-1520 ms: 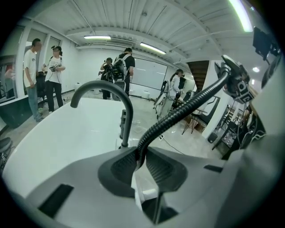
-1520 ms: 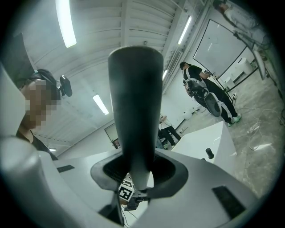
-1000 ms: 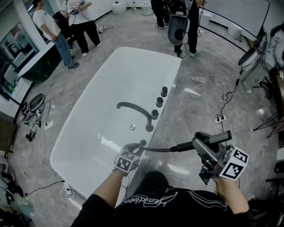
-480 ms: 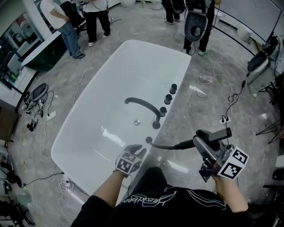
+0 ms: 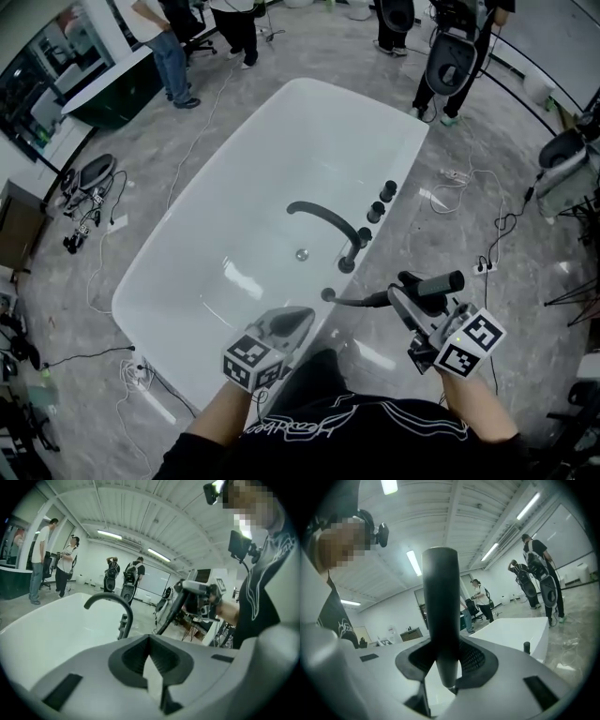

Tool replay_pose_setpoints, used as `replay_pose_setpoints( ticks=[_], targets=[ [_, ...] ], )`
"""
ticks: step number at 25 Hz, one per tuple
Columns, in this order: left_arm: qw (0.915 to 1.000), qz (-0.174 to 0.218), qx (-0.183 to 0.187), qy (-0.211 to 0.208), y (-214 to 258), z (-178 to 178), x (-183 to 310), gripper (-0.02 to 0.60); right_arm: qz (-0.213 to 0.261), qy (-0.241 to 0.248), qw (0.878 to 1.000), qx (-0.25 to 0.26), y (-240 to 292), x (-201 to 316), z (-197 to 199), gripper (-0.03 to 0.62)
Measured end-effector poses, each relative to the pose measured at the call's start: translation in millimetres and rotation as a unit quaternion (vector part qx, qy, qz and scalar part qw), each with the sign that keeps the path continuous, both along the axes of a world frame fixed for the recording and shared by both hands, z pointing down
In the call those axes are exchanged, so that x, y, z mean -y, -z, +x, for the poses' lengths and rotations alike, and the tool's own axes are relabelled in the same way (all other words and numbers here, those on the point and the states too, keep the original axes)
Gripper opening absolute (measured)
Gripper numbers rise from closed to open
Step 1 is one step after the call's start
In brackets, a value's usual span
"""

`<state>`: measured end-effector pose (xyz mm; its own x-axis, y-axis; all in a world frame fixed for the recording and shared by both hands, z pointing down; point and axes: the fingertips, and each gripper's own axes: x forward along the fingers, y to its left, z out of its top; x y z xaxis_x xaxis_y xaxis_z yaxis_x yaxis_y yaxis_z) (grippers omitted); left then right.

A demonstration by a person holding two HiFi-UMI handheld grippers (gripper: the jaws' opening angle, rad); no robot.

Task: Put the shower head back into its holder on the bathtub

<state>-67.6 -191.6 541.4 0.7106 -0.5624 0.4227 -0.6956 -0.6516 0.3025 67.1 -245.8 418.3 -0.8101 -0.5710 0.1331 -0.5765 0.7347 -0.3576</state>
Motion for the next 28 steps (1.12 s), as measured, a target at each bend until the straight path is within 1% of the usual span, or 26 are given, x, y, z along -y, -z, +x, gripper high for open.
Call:
replay_pose_setpoints(
  ticks=[3,5,9,13,16,17,22,28],
  targets=[
    [0.9994,0.027,-0.019,0.013,28.4,-8.2,-0.9,0.005,0.031,0.025,0.998,-0.056,-18.3,5.9,-22.8,0.130],
    [0.9985,0.042,-0.029,0.020,46.1,-11.6,-1.1,0.005,0.043,0.041,0.995,-0.085,-31.6,10.4,-35.2,0.130],
    [0.9971,0.063,-0.026,0.032,68.3,-21.9,-1.4,0.005,0.043,0.070,0.990,-0.116,-58.9,15.7,-56.3,0.130],
    [0.9959,0.067,-0.027,0.055,75.9,-44.5,1.7,0.003,0.030,0.089,0.986,-0.138,-91.1,21.8,-78.9,0.130],
    [0.9951,0.073,0.008,0.066,70.9,-59.0,6.1,0.005,0.016,0.103,0.983,-0.151,-115.6,26.5,-92.3,0.130],
    [0.9948,0.072,0.014,0.070,69.7,-63.4,7.6,0.003,0.014,0.109,0.982,-0.157,-122.5,27.5,-96.7,0.130],
    [0.9943,0.069,-0.005,0.081,77.3,-72.4,9.6,0.004,0.007,0.131,0.975,-0.178,-153.7,32.3,-115.3,0.130],
    [0.9942,0.056,-0.011,0.091,82.0,-86.2,5.0,0.005,-0.002,0.139,0.967,-0.211,-187.4,36.2,-133.3,0.130]
  ],
)
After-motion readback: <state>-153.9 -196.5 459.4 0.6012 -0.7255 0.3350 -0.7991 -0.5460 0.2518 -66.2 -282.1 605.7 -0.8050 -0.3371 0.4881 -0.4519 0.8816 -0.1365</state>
